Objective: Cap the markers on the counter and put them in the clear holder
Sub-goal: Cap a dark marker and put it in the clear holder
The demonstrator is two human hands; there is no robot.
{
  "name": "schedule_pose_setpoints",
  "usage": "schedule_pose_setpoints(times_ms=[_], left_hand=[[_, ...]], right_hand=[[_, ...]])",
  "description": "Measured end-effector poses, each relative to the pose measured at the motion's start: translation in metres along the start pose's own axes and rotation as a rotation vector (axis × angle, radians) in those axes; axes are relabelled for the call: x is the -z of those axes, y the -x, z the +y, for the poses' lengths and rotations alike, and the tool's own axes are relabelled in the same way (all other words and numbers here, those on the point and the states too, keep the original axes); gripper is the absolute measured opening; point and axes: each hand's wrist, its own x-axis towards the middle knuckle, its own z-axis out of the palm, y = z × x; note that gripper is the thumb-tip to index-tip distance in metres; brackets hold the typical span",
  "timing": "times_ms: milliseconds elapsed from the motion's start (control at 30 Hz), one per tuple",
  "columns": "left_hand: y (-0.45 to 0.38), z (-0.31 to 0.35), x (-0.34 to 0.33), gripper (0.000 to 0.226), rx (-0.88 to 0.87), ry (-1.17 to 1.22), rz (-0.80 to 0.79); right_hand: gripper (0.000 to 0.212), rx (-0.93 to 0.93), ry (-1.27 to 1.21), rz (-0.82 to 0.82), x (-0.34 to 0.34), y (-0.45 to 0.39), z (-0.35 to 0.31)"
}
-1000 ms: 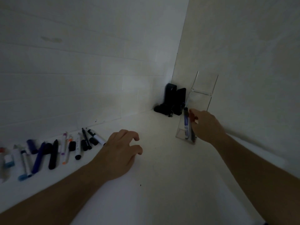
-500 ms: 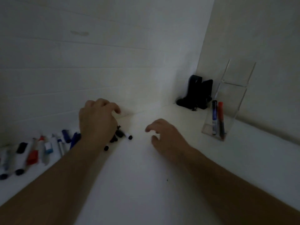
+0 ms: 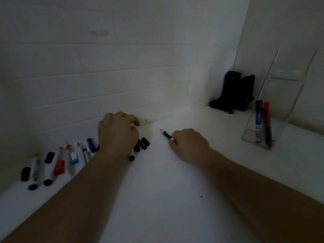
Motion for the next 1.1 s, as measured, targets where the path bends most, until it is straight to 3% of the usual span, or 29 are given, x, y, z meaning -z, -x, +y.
schedule_pose_setpoints(times_ms=[100, 167, 300, 500, 633, 767, 1000, 1100], left_hand=[[0.002, 0.007, 0.001, 0.030, 0.016, -0.050, -0.069], [0.005, 0.013, -0.002, 0.039, 0.021, -0.130, -0.151], [0.012, 0.022, -0.009, 0.055, -0.040, -0.271, -0.288], [0.016, 0.029, -0.010, 0.037, -0.056, -0.278, -0.273], [0.015, 0.034, -0.007, 0.027, -0.032, 0.041, -0.127], [0.019, 0.038, -0.007, 0.042, 0.040, 0.418, -0.092], [0.019, 0.045, -0.005, 0.017, 0.177, 0.657, -0.049], [0.016, 0.043, -0.005, 0.022, 0.163, 0.694, -0.066]], right_hand=[[0.024, -0.036, -0.195, 0.118, 0.008, 0.017, 0.014], [0.020, -0.100, -0.395, 0.187, 0.012, 0.023, 0.016], [0.011, -0.115, -0.456, 0.150, 0.014, 0.025, 0.017], [0.015, -0.040, -0.548, 0.106, 0.011, 0.026, 0.019], [0.031, -0.008, -0.634, 0.094, 0.012, 0.025, 0.020], [0.016, 0.043, -0.567, 0.145, 0.010, 0.023, 0.019], [0.007, -0.009, -0.548, 0.190, 0.004, 0.020, 0.026], [0.009, 0.019, -0.532, 0.197, 0.005, 0.021, 0.024]])
